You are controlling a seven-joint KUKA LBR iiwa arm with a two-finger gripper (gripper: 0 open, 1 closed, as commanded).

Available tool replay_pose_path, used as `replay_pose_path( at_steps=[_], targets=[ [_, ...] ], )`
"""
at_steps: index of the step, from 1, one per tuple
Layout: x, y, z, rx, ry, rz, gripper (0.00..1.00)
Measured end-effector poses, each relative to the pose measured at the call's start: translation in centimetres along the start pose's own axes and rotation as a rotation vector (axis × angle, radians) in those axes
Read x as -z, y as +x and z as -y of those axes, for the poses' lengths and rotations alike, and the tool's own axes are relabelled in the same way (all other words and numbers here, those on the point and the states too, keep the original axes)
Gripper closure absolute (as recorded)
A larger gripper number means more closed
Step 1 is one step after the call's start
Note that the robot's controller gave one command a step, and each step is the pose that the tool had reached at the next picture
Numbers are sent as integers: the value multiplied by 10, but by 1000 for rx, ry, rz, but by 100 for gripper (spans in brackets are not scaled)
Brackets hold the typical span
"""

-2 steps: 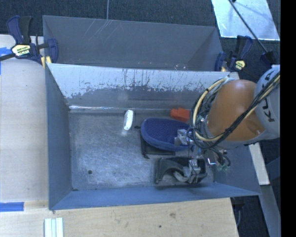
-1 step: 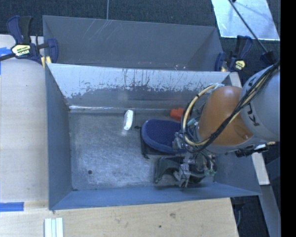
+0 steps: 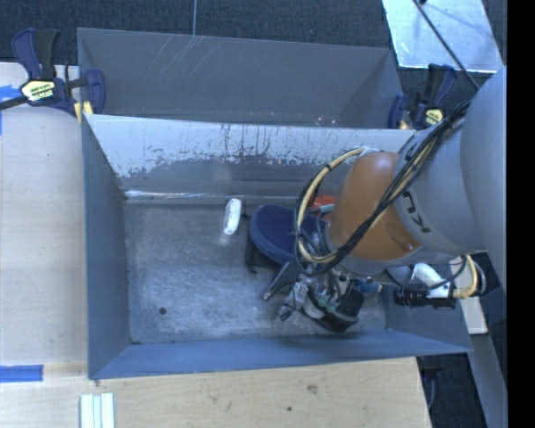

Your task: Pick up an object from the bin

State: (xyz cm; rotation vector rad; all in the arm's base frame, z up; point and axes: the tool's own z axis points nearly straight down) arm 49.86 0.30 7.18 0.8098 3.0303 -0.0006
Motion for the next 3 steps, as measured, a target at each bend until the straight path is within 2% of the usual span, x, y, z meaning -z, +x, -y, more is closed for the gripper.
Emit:
replay_pose_path(
  at_steps=[1,2,3],
  targets=[
    [3,-4,0,1,-2,12,100],
    [56,-5,1,3,1,-1,100],
    [118,-7,2,5,0,-1,100]
  ],
)
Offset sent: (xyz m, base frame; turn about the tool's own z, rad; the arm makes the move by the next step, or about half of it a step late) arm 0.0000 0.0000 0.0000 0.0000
